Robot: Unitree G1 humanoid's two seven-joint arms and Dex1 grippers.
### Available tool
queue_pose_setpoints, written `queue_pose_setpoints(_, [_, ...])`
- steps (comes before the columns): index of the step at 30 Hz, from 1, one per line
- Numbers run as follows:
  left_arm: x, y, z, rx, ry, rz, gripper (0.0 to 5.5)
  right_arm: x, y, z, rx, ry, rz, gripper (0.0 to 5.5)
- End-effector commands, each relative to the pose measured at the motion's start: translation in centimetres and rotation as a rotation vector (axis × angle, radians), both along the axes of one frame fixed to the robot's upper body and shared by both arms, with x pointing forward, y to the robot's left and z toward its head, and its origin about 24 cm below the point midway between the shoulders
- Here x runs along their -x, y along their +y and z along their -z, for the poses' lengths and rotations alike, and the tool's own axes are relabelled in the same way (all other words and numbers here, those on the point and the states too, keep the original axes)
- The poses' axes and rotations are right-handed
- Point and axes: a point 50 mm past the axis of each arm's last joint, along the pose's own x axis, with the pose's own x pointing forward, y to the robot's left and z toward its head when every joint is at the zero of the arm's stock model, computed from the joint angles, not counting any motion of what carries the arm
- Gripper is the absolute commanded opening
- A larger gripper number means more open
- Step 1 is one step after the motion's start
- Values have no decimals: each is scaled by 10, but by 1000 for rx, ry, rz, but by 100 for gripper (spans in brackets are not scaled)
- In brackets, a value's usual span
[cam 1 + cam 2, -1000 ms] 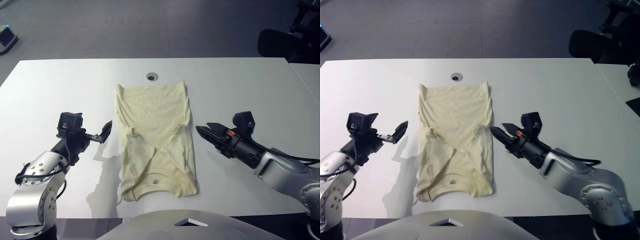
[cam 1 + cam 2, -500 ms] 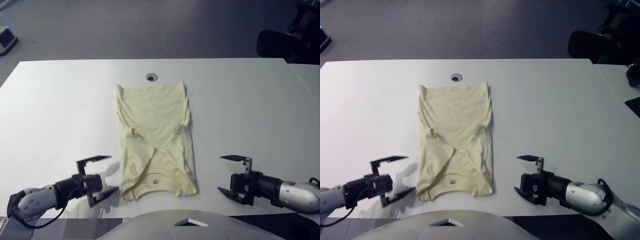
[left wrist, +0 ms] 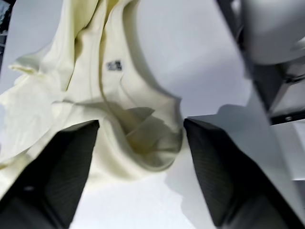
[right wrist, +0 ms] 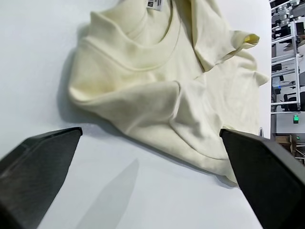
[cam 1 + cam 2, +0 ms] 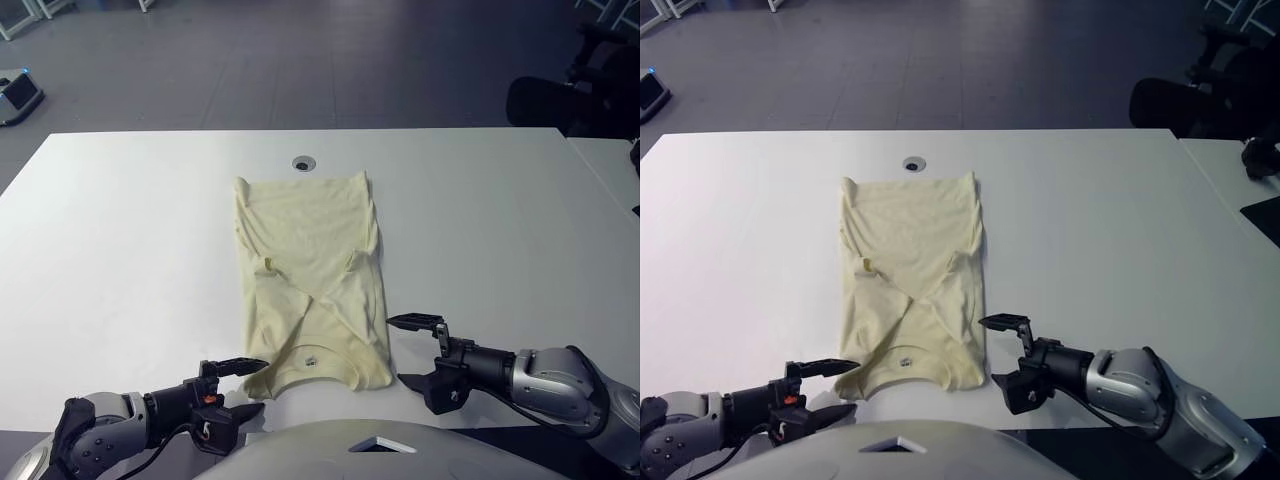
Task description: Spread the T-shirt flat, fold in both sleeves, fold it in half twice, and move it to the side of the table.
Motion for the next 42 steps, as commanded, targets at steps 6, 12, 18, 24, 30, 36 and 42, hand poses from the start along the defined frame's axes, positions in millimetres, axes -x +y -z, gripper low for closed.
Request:
queue_pose_setpoints(6, [-7,25,16,-102,-20,-51,164,10,3,19,56,62,37,540])
queue_pose_setpoints(12, [-6,18,19,-72,-5,-42,52,11,8,19,37,67,26,506])
queue_pose_setpoints(18, [0,13,25,-55,3,-45,0,14,10,20,23,75,18,412])
queue_pose_setpoints(24, [3,14,32,-70,-10,-39,25,18,9,21,27,90,30,312])
queue_pose_setpoints(30, [5,27,43,-107,-6,-37,107,20,8,21,30,95,43,219])
queue_pose_setpoints(36, [4,33,48,-114,-25,-12,174,20,9,22,30,99,54,126])
queue_pose_setpoints(42, [4,31,48,-124,-61,56,242,19,10,22,34,98,63,26])
